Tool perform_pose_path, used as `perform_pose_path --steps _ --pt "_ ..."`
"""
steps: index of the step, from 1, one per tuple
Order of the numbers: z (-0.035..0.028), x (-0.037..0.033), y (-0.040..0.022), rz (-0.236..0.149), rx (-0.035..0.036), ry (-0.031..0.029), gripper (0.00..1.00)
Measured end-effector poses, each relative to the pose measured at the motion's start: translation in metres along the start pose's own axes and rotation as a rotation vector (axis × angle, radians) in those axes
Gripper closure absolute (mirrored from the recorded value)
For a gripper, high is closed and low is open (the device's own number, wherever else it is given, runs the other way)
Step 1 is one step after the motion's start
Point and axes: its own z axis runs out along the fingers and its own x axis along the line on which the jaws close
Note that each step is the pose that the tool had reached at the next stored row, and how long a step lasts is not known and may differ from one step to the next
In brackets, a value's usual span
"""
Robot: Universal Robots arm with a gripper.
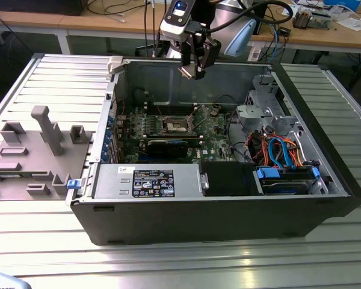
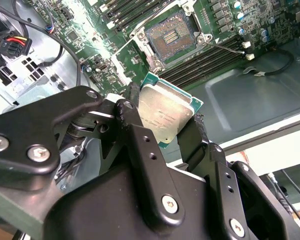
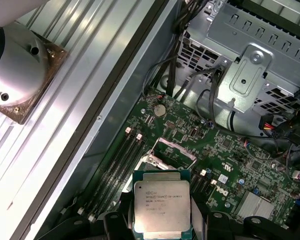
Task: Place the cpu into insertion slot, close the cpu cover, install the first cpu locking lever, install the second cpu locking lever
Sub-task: 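Place the cpu into insertion slot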
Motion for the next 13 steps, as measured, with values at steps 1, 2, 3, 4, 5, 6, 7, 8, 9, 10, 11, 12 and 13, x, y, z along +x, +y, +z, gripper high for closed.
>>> perform_pose_path --steps 1,2,3,4,5,6,7,8,9,10,11,12,13 --pt "0.0000 0.0000 0.0000 0.001 0.0001 -0.0001 0.45" --pt "0.0000 0.0000 0.0000 0.001 0.0000 -0.0001 0.45" --pt "0.0000 0.0000 0.0000 0.002 0.0000 -0.0002 0.45" --pt "0.0000 0.0000 0.0000 0.003 0.0000 -0.0003 0.45" --pt "0.0000 0.0000 0.0000 0.003 0.0000 -0.0003 0.45" --pt "0.0000 0.0000 0.0000 0.004 0.0000 -0.0003 0.45" --pt "0.0000 0.0000 0.0000 0.005 -0.0001 -0.0004 0.45" --pt "0.0000 0.0000 0.0000 0.005 0.0000 -0.0005 0.45" --pt "0.0000 0.0000 0.0000 0.006 -0.0001 -0.0005 0.45" --pt "0.0000 0.0000 0.0000 0.006 -0.0001 -0.0006 0.45" --pt "0.0000 0.0000 0.0000 0.007 -0.0001 -0.0006 0.45" --pt "0.0000 0.0000 0.0000 0.007 0.0000 -0.0007 0.45" --pt "0.0000 0.0000 0.0000 0.008 -0.0001 -0.0007 0.45"
